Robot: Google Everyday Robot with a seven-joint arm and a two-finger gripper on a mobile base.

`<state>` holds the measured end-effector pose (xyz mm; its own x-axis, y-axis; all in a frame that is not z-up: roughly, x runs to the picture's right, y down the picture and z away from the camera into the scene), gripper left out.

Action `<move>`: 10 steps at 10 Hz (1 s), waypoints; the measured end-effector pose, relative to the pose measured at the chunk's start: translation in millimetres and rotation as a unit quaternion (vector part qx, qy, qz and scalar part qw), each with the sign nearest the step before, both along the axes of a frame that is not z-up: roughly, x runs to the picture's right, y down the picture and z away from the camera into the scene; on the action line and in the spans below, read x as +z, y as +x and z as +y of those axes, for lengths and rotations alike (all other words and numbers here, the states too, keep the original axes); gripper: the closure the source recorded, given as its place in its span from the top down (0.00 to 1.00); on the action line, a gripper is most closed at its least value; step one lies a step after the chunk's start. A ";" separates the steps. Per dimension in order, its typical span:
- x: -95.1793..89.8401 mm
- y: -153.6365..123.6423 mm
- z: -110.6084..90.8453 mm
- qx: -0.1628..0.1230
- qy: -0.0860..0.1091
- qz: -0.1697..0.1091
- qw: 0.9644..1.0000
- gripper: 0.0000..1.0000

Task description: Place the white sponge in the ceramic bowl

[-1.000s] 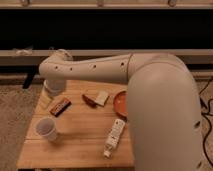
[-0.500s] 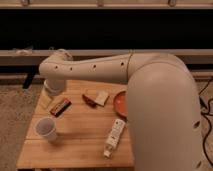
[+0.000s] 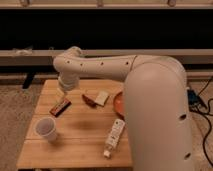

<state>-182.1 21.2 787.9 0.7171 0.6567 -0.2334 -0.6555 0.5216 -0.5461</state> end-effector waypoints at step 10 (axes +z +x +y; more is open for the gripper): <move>161.1 141.6 -0.3 0.033 -0.023 0.173 0.984 0.80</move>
